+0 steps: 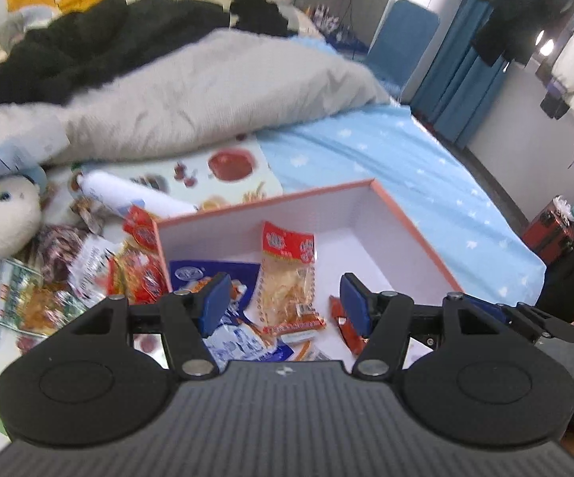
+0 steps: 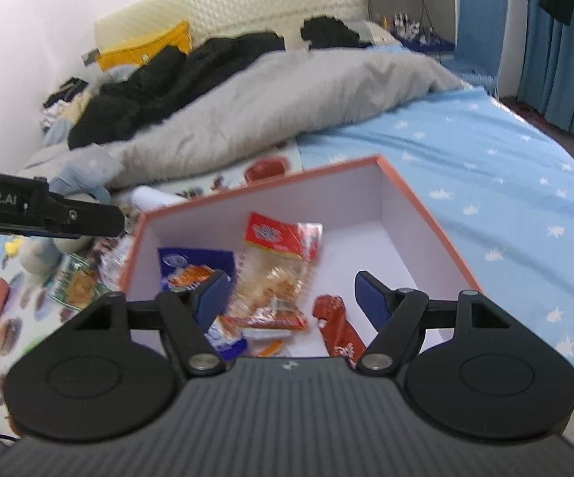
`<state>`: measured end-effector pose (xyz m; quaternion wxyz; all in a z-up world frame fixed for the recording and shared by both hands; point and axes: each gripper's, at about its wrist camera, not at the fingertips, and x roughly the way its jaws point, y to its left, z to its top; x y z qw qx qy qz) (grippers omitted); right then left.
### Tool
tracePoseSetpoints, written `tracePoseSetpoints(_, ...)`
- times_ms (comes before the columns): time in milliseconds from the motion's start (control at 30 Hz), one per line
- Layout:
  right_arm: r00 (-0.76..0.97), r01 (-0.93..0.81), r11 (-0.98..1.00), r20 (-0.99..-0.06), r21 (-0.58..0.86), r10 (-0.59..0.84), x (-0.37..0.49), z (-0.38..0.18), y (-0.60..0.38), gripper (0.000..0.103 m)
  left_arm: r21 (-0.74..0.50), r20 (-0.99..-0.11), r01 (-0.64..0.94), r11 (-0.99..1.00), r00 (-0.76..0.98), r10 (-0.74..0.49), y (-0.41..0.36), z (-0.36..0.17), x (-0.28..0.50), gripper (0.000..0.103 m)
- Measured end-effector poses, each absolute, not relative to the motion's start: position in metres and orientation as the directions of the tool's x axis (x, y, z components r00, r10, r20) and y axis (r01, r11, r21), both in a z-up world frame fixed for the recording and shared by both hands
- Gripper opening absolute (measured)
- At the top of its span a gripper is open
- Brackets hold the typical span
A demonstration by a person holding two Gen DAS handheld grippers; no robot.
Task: Organize snacks
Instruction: 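Move both open tools back toward the snack pile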
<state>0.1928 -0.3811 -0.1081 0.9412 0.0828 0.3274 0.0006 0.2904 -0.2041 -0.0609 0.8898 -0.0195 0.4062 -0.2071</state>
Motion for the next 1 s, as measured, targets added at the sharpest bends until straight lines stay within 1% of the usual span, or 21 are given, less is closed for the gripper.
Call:
tracePoseSetpoints(200, 0.823, 0.02, 0.987, -0.564, 0.158, 0.074, 0.174, -0.082, -0.366, 0.072, -0.2, -0.657, 0.359, 0.912, 0.641, -0.397, -0.178, -0.033, 0.26, 0.066)
tracePoseSetpoints(267, 0.835, 0.008, 0.988, -0.545, 0.154, 0.078, 0.168, -0.074, -0.36, 0.072, -0.209, -0.635, 0.364, 0.908, 0.656, -0.409, -0.169, -0.026, 0.25, 0.068)
tracePoseSetpoints(367, 0.849, -0.013, 0.989, -0.521, 0.145, 0.087, 0.16, -0.063, -0.351, 0.072, -0.187, -0.618, 0.349, 0.918, 0.685, -0.386, -0.156, -0.017, 0.236, 0.069)
tracePoseSetpoints(633, 0.876, -0.072, 0.99, -0.466, 0.121, 0.12, 0.138, -0.044, -0.324, 0.072, -0.186, -0.583, 0.319, 0.929, 0.726, -0.366, -0.117, -0.008, 0.199, 0.069)
tracePoseSetpoints(900, 0.861, -0.141, 0.979, -0.469, 0.148, 0.195, 0.13, -0.046, -0.291, 0.072, -0.2, -0.565, 0.283, 0.938, 0.749, -0.346, -0.077, -0.01, 0.169, 0.07)
tracePoseSetpoints(1000, 0.857, -0.168, 0.975, -0.467, 0.144, 0.216, 0.128, -0.047, -0.278, 0.072, -0.185, -0.557, 0.263, 0.947, 0.766, -0.321, -0.065, -0.012, 0.158, 0.07)
